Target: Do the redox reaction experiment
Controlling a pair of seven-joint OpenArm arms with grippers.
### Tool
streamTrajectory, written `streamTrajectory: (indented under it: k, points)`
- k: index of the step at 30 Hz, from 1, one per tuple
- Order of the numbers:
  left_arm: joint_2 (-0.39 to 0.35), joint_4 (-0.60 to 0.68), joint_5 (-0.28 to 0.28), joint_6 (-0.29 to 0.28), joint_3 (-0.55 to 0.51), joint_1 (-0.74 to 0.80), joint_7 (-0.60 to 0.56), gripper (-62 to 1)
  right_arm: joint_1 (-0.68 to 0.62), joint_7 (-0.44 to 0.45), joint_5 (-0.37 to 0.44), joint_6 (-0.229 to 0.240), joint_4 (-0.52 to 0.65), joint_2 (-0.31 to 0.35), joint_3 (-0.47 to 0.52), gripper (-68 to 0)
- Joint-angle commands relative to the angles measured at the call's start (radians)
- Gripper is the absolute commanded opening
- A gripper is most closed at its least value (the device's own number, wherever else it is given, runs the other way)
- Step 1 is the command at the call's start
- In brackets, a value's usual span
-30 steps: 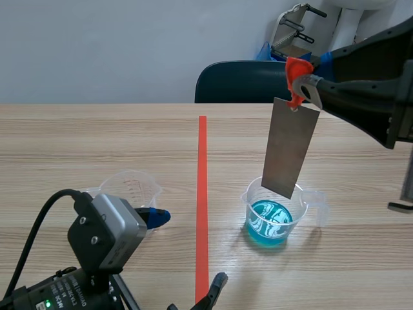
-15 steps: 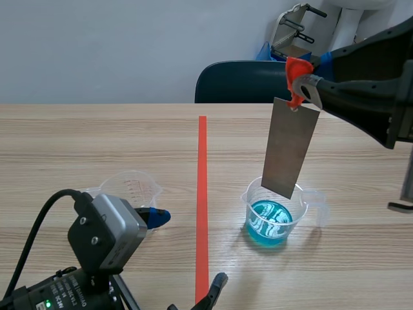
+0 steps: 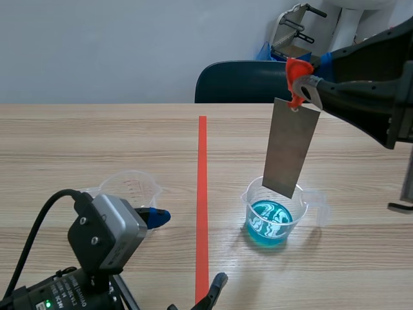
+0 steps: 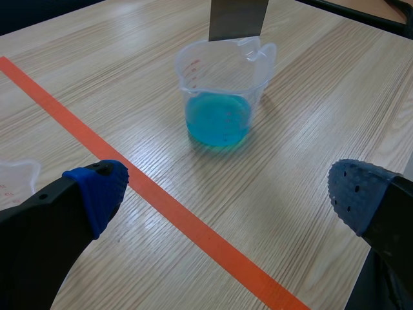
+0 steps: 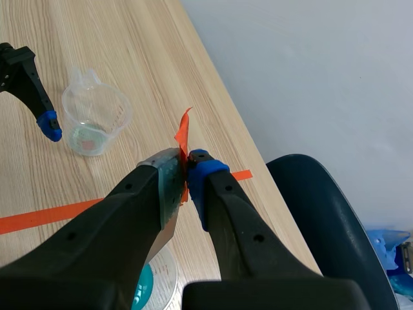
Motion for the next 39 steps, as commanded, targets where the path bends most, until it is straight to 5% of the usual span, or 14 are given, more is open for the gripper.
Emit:
streamTrajectory:
  k: [1,24,39]
  points:
    - [0.013,0.016,0.001,-0.006,-0.002,0.002,-0.017,1.4,0.012,0.018,0.011,-0.006,0.018,0.002,0.008,-66.7]
    - [0.013,0.016,0.000,-0.006,-0.002,0.002,-0.017,1.4,0.012,0.091,-0.045,0.005,-0.024,-0.004,-0.017,-66.7]
    - [0.013,0.016,0.000,-0.006,-0.002,0.002,-0.014,1.4,0.124,0.167,-0.198,0.028,-0.192,-0.104,-0.147,-66.7]
